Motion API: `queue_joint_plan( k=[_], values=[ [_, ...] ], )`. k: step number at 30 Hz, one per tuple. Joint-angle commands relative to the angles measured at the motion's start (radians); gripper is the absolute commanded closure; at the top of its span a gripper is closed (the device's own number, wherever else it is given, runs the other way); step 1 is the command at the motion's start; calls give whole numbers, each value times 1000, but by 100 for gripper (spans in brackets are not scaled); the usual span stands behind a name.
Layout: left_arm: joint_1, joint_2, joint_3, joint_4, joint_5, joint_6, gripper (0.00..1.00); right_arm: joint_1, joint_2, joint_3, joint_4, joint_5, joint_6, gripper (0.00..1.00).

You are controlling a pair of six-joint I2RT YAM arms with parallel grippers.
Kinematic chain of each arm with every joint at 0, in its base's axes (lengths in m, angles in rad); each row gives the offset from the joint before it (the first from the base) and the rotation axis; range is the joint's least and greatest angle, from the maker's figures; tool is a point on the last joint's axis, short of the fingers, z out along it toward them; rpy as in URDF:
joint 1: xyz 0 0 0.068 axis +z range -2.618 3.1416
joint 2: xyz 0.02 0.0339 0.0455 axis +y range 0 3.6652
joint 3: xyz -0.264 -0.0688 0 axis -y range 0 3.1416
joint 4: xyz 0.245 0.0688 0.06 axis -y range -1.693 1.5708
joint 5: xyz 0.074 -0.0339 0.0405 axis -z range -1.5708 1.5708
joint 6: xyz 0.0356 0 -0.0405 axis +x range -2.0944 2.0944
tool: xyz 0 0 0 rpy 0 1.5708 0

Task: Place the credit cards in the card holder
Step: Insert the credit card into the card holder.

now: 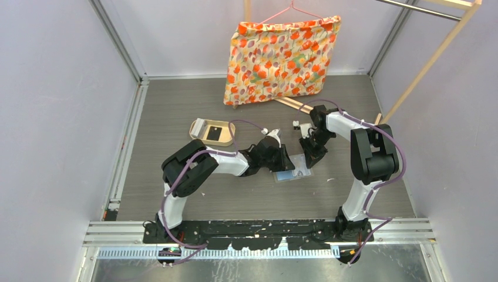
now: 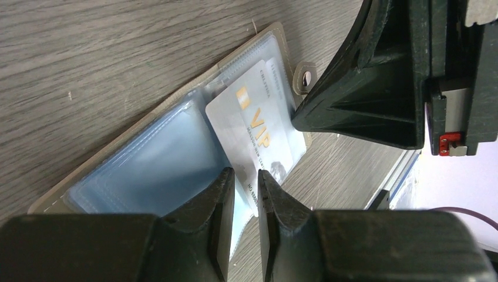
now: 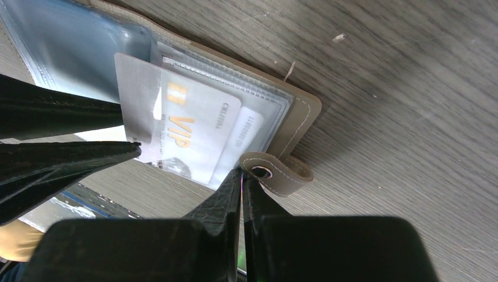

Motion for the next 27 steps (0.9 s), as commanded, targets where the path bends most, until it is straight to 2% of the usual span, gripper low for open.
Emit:
queue_joint_plan(
  k=[1,27],
  values=[
    [-11,26,38,-18,20,3,77,9,-9,22,-17,-28,0,91],
    [-17,40,97,-47,46,19,73,4,-34,25,-15,-65,1,90]
  ],
)
